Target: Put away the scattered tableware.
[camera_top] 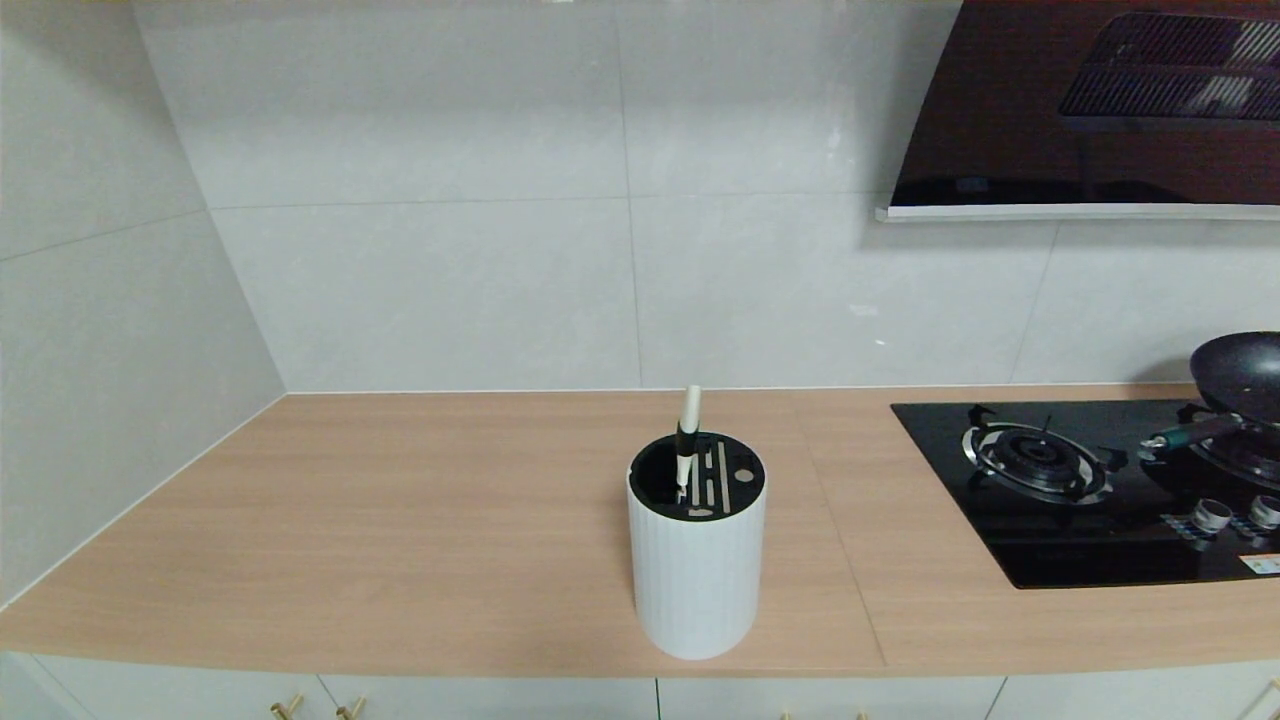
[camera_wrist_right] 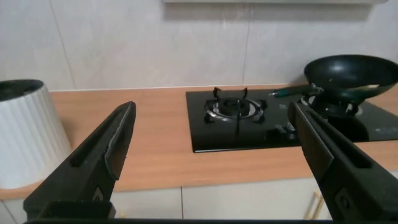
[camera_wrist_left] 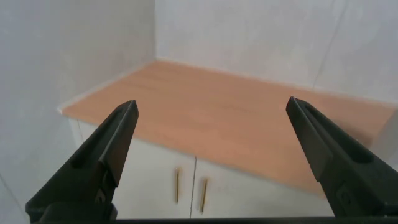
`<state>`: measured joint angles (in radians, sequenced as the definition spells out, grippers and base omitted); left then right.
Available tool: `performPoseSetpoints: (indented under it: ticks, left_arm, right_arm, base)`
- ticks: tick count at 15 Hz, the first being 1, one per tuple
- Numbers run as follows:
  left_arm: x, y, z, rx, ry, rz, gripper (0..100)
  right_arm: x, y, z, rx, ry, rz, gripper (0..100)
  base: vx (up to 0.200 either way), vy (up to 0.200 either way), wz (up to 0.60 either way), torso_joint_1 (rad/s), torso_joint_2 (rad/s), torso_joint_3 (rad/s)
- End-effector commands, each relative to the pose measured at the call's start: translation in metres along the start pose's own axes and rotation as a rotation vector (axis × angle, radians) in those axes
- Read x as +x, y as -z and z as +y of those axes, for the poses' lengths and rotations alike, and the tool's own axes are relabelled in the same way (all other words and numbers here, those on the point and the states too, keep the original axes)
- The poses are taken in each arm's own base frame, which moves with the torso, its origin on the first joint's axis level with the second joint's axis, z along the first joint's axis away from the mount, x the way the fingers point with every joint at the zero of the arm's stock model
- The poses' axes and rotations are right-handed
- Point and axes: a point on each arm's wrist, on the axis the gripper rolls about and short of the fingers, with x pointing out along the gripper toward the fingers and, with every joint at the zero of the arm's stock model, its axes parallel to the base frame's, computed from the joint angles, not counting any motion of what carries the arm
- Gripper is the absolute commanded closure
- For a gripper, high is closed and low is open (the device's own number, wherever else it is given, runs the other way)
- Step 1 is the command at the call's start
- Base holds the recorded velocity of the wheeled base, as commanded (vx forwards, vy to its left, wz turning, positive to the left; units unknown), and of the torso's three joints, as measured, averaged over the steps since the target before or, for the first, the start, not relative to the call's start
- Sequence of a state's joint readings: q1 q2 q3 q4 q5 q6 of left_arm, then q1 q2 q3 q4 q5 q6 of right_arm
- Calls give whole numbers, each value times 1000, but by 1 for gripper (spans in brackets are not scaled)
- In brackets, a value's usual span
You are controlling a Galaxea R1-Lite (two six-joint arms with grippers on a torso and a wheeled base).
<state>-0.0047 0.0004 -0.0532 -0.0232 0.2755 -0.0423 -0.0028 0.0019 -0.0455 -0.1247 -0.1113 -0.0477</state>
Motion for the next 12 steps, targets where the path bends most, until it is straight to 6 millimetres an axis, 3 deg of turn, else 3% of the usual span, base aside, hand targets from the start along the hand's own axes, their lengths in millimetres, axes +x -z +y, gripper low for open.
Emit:
performPoseSetpoints:
  ticks: [1, 4, 9, 12]
  left_arm:
    - [3, 14, -2, 5, 54, 42, 0]
    - [3, 15, -5, 12, 203, 56, 0]
    - [2, 18, -7, 124, 297, 76, 0]
    - [4, 18, -7, 95, 306, 110, 0]
  right_arm:
    - [2, 17, 1, -7, -9, 82, 0]
    - [1, 25, 4, -2, -127, 155, 0]
    - [1, 26, 4, 28, -125, 168, 0]
    - [1, 26, 4, 27, -126, 168, 0]
  base:
    - [0, 0, 0, 0, 0, 0]
    - [0, 0, 0, 0, 0, 0]
    - [0, 0, 0, 0, 0, 0]
    - [0, 0, 0, 0, 0, 0]
